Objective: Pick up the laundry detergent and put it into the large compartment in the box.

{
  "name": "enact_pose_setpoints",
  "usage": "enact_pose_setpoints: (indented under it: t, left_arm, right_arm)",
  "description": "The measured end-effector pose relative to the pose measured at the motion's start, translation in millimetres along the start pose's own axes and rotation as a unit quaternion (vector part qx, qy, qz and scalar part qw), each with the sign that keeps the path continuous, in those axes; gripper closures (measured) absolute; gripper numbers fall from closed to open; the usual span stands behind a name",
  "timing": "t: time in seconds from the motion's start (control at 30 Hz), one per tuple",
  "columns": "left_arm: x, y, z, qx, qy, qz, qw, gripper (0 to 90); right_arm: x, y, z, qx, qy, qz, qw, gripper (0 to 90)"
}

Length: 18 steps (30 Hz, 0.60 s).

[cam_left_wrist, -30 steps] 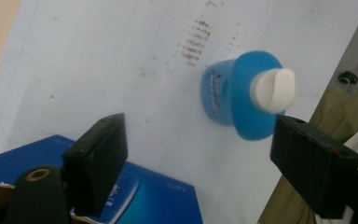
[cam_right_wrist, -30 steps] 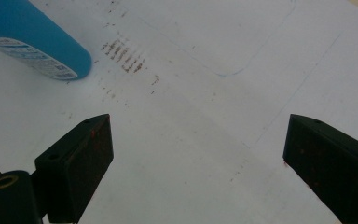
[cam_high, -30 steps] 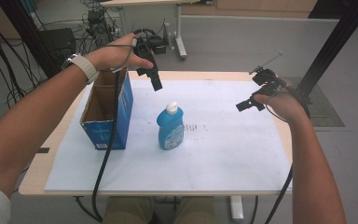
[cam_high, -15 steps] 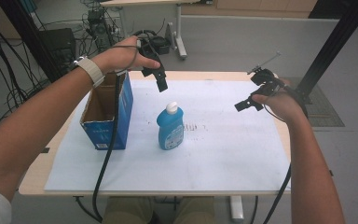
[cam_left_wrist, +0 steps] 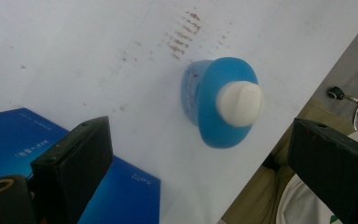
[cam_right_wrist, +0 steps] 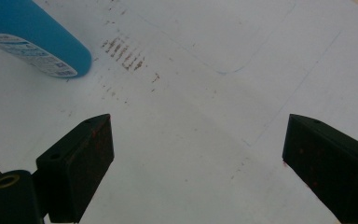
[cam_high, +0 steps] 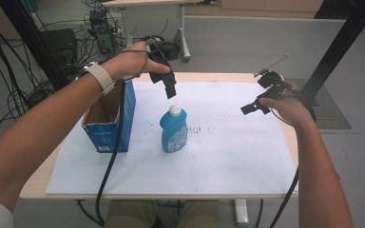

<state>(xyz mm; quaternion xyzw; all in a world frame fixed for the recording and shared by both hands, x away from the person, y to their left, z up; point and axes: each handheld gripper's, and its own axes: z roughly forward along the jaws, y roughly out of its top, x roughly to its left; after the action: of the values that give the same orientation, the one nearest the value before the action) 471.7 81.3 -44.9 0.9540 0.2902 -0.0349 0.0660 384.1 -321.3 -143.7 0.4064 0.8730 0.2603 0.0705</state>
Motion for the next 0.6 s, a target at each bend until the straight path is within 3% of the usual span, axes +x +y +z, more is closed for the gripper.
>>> enact_pose_setpoints:
  t: [0.13,0.6]
  left_arm:
    - [-3.0,1.0,1.2,0.002,0.000,-0.009,1.0000,7.4]
    - [-5.2,3.3,9.0,-0.001,-0.010,-0.011,0.9999,7.9]
  right_arm:
    - [2.0,0.4,-1.4,0.000,-0.001,-0.001,1.0000,8.6]
    - [3.5,0.3,-0.9,-0.001,-0.001,-0.001,1.0000,8.6]
